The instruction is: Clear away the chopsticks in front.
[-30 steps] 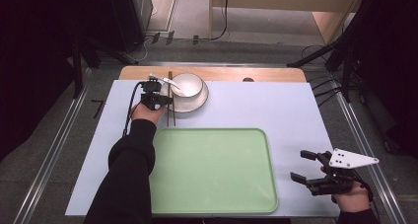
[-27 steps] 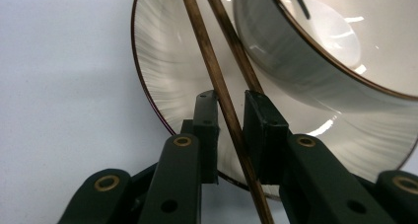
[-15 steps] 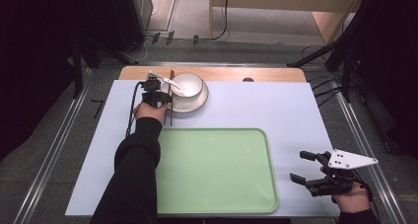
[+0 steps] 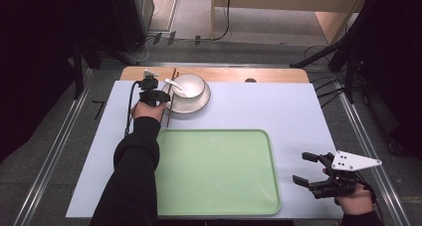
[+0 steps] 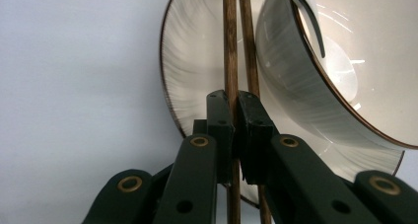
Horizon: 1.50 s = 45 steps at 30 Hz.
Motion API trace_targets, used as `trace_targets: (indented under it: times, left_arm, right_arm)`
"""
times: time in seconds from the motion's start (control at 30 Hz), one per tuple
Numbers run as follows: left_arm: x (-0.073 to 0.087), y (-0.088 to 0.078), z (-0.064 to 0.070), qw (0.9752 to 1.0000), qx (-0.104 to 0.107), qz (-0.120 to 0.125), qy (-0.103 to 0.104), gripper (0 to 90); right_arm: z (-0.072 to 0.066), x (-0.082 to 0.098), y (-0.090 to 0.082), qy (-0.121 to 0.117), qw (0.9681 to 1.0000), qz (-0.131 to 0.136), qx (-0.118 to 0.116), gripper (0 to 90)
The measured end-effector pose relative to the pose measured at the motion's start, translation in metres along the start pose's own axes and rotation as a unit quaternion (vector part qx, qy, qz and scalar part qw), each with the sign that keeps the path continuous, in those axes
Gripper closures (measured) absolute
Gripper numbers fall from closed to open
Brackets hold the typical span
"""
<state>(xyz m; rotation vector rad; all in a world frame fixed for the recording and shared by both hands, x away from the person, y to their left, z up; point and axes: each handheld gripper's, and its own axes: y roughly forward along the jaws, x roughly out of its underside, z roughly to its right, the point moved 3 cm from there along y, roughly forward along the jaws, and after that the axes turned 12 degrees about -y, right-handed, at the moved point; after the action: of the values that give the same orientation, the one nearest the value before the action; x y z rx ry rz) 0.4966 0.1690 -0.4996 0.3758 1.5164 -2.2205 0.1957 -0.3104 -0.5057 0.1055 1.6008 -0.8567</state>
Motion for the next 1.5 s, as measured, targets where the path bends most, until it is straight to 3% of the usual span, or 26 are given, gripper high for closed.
trace_targets:
  times: [0.2, 0.3, 0.57, 0.87, 1.13, 1.33, 1.5]
  left_arm:
    - [-0.007, -0.022, -0.022, 0.9999, -0.01, -0.003, -0.01, 86.2]
    - [-0.007, -0.032, -0.025, 1.0, -0.008, 0.002, -0.005, 86.2]
    - [0.003, -0.069, -0.029, 0.9997, 0.022, -0.003, 0.01, 86.2]
    - [0.036, -0.101, -0.028, 0.998, 0.051, -0.013, 0.034, 86.2]
    - [0.056, -0.12, -0.027, 0.9967, 0.072, -0.012, 0.035, 86.2]
    - [0.082, -0.128, -0.019, 0.995, 0.082, -0.015, 0.056, 86.1]
    - [0.101, -0.13, -0.016, 0.9931, 0.104, -0.012, 0.053, 86.1]
  right_arm:
    - [-0.001, 0.0, 0.0, -0.003, 1.0, 0.0, 0.0, 15.2]
    - [-0.002, 0.0, 0.0, -0.004, 1.0, -0.001, 0.0, 15.3]
    - [-0.002, 0.0, -0.001, -0.006, 1.0, -0.002, -0.001, 15.2]
    - [-0.001, -0.001, 0.002, -0.005, 1.0, -0.001, 0.0, 15.2]
    - [0.0, -0.001, 0.002, -0.004, 1.0, -0.005, 0.002, 15.2]
    - [0.0, -0.001, 0.001, -0.005, 1.0, -0.004, 0.004, 15.2]
    - [0.001, -0.001, 0.002, -0.004, 1.0, -0.004, 0.004, 15.2]
